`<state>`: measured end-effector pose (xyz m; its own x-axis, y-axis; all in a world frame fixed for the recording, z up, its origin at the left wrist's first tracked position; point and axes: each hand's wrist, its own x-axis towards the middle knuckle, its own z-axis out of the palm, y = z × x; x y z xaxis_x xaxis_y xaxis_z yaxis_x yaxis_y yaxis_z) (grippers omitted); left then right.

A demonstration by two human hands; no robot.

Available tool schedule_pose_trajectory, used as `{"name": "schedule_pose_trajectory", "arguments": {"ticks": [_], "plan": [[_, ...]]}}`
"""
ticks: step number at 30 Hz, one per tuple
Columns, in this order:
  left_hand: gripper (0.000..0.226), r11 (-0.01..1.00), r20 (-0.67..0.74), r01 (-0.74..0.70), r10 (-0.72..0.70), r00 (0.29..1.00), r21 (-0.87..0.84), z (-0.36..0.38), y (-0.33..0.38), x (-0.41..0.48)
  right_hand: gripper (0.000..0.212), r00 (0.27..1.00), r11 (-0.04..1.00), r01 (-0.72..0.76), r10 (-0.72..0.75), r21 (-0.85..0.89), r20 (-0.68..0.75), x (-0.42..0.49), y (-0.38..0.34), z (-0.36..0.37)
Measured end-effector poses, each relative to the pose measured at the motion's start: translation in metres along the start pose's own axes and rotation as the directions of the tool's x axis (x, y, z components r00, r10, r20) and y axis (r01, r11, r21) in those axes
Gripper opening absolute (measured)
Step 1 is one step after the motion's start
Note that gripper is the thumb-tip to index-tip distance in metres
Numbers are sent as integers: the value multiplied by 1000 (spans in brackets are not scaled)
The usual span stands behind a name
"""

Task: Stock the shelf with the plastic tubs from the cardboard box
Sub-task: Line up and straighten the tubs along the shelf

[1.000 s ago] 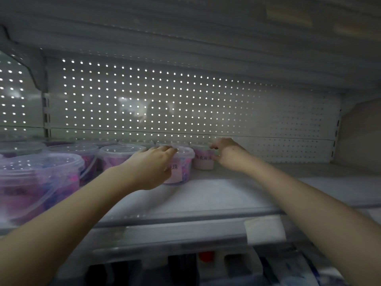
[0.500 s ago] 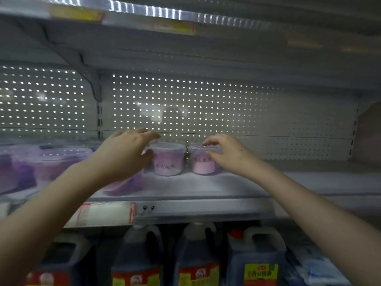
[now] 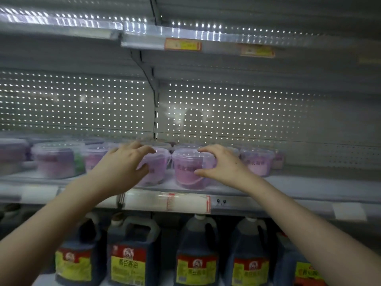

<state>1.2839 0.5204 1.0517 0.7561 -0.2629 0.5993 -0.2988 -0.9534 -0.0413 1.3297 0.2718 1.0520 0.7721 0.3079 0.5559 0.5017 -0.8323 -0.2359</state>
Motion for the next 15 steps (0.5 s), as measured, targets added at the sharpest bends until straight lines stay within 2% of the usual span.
{"name": "schedule_pose_trajectory", "arguments": {"ticks": [3,5,11,15], "plan": [[41,999,-8,-12,11,1000,-47,6,-11,-7,68,997,995,-68,65,-73,-37,-1,-15,12],[40,997,-11,-13,12,1000,-80,9,-15,-9,63,992,992,-97,89,-87,-92,0,-19,19],[43,990,-30,-66,63,998,-128,16,-18,-8,40,981,991,-116,124,61,-149,-2,-13,20],[42,982,-56,-110,103,993,-154,20,-5,-3,35,980,990,-86,104,111,-170,-10,2,13]]}}
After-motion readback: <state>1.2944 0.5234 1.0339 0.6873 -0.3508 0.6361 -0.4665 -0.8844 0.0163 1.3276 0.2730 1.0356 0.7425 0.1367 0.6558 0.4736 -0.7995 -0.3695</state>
